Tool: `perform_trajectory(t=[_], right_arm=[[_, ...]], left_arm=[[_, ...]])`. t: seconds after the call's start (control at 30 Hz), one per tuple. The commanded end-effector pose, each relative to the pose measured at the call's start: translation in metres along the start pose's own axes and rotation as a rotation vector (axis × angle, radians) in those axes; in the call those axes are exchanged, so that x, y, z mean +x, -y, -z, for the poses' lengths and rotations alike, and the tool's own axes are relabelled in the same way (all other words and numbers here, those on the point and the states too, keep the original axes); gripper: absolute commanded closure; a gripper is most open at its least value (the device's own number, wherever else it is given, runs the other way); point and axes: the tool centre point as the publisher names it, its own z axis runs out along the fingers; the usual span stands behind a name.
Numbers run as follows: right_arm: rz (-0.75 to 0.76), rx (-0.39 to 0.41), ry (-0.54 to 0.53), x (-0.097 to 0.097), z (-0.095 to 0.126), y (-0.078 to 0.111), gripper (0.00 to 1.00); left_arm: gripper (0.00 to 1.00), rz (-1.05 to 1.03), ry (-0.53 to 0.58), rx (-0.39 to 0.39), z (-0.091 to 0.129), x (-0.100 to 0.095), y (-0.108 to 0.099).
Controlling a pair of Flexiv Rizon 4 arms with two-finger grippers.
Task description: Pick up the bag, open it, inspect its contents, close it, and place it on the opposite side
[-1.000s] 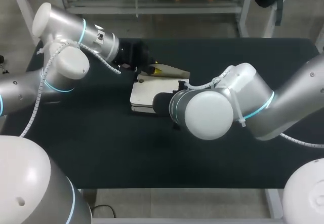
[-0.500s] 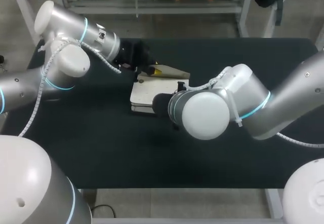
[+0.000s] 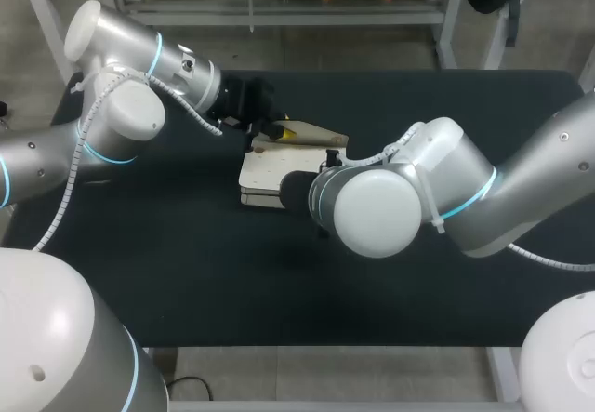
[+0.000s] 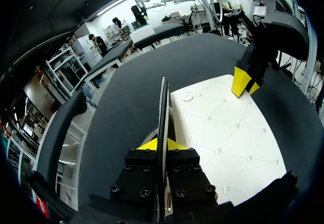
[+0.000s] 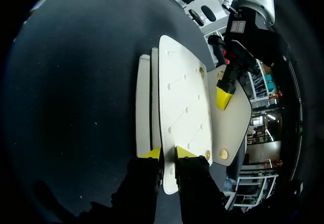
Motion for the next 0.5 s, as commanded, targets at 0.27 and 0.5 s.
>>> perform_trajectory(t=[0.27, 0.5], right_arm=[[0.022, -0.002, 0.051, 0.005, -0.003, 0.002, 1.0], [0.017, 0.005, 0.048, 0.005, -0.004, 0.003, 1.0]], left_arm=[[1.0, -0.034, 0.001, 0.01, 0.0, 0.002, 0.001], [1.0, -0.132, 0.049, 0.028, 0.0, 0.014, 0.002]])
